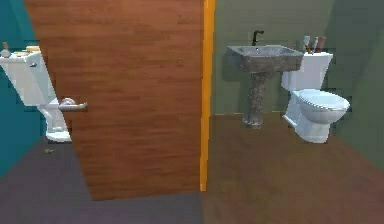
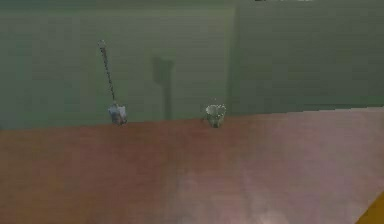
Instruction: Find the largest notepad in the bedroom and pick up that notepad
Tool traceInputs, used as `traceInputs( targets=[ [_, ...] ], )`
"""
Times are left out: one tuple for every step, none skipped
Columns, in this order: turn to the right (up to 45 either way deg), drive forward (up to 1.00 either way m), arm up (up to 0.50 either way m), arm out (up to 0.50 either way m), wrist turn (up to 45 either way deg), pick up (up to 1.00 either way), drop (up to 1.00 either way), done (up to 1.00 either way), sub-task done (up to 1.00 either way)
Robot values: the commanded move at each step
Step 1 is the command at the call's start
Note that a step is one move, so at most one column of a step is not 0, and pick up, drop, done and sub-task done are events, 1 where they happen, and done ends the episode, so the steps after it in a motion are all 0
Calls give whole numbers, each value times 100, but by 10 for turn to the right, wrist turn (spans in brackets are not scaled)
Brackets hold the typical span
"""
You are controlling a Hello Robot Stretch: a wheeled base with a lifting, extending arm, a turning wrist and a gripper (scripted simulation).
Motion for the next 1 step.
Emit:
traceInputs(
  targets=[
    [0,5,0,0,0,0,0,0,0]
  ],
)
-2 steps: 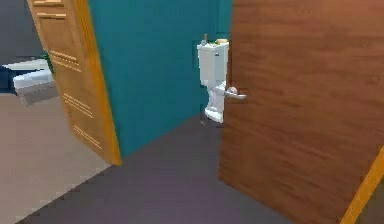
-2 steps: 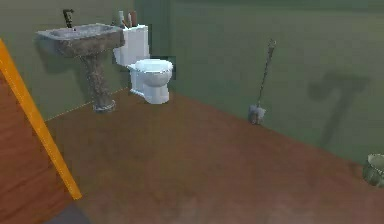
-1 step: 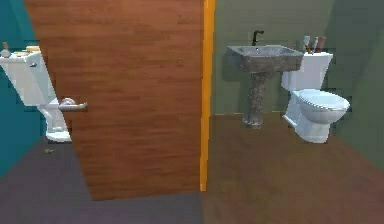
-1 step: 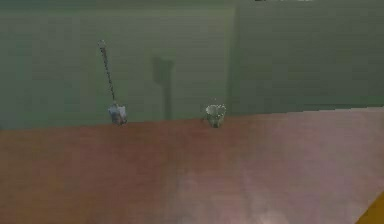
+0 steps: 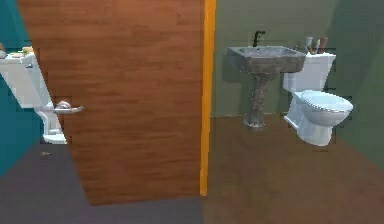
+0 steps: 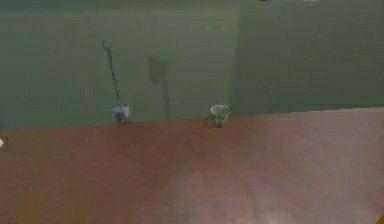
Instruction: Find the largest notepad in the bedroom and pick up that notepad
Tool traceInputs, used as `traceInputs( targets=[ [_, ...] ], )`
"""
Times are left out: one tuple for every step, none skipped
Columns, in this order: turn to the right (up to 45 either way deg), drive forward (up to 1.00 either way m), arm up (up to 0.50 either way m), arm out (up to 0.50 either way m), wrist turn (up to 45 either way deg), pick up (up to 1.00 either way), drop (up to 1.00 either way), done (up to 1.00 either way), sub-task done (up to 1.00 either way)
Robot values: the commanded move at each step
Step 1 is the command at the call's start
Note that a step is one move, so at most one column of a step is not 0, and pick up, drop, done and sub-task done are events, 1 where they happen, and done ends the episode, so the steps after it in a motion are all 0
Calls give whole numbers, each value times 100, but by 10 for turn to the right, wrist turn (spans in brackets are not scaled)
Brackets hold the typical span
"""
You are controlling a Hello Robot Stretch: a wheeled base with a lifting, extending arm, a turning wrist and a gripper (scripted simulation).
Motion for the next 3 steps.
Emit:
traceInputs(
  targets=[
    [-450,0,0,0,0,0,0,0,0],
    [-420,0,0,0,0,0,0,0,0],
    [0,95,0,0,0,0,0,0,0]
  ],
)
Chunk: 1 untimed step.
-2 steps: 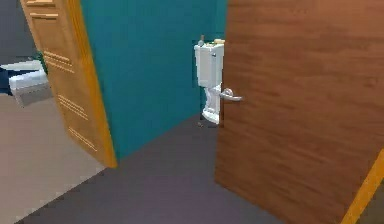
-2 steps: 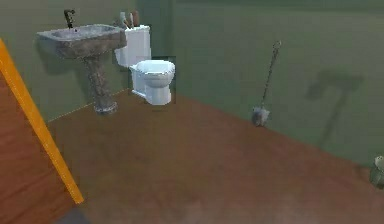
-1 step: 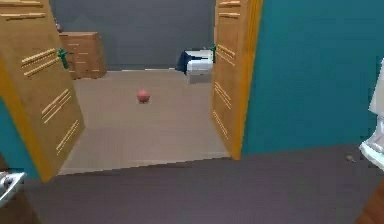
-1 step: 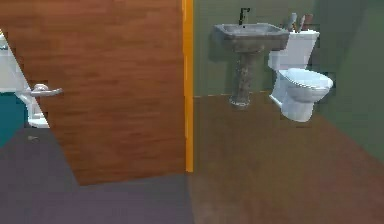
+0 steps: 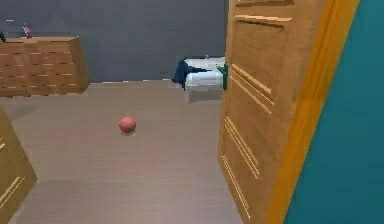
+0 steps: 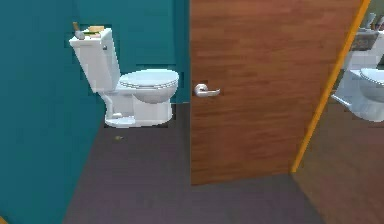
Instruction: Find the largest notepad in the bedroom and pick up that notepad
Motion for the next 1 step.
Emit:
traceInputs(
  targets=[
    [-120,0,0,0,0,0,0,0,0]
  ],
)
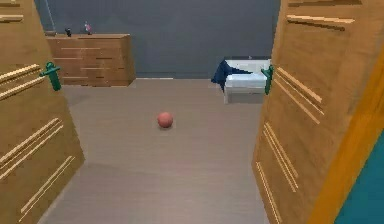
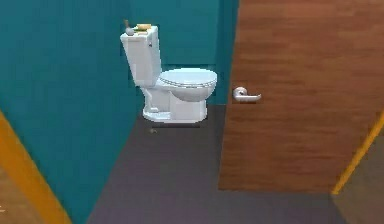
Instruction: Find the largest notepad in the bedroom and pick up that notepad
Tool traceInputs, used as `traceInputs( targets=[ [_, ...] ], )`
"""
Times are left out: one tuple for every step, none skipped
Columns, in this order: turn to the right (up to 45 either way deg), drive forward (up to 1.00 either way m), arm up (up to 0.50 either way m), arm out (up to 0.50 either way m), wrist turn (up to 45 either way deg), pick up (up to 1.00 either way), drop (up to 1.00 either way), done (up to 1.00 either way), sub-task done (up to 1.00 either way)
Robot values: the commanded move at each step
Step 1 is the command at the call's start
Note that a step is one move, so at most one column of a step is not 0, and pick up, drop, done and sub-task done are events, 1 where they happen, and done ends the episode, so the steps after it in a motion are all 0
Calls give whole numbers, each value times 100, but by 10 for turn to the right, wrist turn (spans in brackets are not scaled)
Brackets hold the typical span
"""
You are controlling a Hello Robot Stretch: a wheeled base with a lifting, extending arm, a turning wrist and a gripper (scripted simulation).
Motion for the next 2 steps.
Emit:
traceInputs(
  targets=[
    [-30,0,0,0,0,0,0,0,0],
    [0,100,0,0,0,0,0,0,0]
  ],
)
